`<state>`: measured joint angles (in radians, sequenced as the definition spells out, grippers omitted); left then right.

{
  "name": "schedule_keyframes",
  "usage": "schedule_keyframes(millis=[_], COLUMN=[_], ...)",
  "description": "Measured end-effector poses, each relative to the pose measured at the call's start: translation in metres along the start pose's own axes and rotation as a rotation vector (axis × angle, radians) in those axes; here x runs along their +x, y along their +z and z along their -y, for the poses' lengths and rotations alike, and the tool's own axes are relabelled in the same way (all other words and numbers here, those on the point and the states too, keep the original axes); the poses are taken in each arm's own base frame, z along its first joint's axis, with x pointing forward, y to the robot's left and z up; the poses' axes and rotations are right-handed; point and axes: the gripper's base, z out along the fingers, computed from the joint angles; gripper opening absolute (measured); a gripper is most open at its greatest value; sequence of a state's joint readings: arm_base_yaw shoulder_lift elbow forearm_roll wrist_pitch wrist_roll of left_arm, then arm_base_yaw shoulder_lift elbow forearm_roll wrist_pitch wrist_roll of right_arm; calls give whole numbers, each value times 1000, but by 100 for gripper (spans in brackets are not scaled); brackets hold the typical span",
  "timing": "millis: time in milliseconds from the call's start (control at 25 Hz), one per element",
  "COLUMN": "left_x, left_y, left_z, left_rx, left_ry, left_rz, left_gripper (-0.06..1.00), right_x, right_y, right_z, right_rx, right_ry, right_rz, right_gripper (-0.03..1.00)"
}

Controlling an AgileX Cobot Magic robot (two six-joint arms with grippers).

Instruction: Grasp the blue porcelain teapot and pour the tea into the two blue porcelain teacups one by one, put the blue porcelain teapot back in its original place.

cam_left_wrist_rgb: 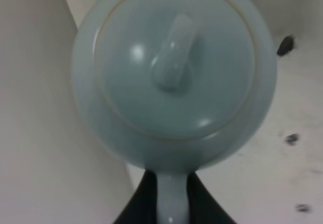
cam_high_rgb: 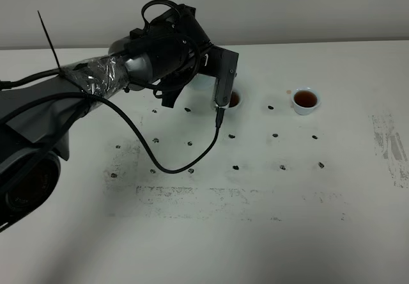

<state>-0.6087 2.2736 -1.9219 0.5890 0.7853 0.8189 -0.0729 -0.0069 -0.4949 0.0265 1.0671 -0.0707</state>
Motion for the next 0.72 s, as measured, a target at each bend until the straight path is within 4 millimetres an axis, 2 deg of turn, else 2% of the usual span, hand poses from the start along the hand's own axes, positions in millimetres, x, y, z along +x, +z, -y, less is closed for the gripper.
schedule_keyframes(millis=[400,520,720], left_x=[13,17,23], left_y=[-51,-62,-74], left_z=[-3,-5,-9], left_rx=[233,290,312], left_ry=[-697,-799,-855], left_rz=[28,41,63], left_gripper=[4,4,4], right_x=[0,0,0], right_y=[0,0,0], right_z=[0,0,0], right_rx=[0,0,0], right_ry=[0,0,0], right_rz=[0,0,0], right_gripper=[57,57,57])
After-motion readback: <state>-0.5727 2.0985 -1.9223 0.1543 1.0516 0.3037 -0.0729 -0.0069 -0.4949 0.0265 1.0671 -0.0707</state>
